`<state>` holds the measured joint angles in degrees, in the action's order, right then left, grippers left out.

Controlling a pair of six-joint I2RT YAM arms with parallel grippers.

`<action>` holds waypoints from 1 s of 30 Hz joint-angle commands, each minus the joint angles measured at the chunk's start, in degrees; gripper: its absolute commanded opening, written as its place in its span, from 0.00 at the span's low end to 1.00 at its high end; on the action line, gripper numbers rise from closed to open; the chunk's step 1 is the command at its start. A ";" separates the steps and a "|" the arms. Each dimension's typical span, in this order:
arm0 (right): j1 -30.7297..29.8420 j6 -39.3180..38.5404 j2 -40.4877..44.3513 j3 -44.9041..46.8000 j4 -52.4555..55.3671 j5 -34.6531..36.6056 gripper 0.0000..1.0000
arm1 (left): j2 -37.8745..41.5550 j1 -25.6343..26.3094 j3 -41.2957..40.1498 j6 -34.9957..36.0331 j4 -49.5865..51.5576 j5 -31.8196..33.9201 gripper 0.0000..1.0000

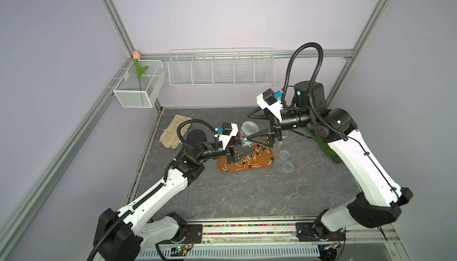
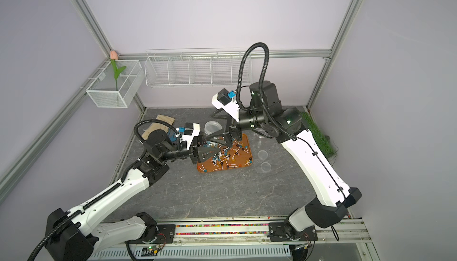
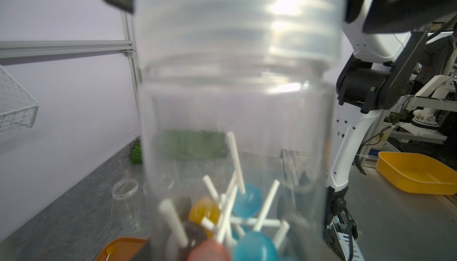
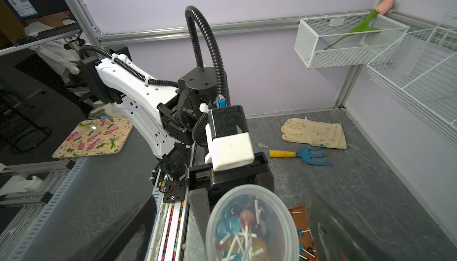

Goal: Pour the candies out of the jar
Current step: Unscrew the lid from the jar.

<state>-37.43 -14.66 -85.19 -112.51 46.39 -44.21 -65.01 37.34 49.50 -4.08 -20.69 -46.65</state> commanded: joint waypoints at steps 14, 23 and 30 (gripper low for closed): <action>-0.25 22.95 7.54 9.68 -13.32 19.16 1.00 | -0.73 -0.25 -1.58 0.56 -2.95 5.10 0.54; -5.05 24.35 4.54 9.42 -11.98 23.69 0.94 | -1.87 -0.25 -1.50 1.20 -2.87 5.74 0.54; -5.67 24.76 3.12 9.50 -10.72 26.38 0.92 | -1.41 -0.25 -1.73 1.62 -2.25 6.20 0.54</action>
<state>-42.52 9.19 -81.76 -103.37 35.29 -19.31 -66.87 37.34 48.29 -3.77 -21.15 -40.82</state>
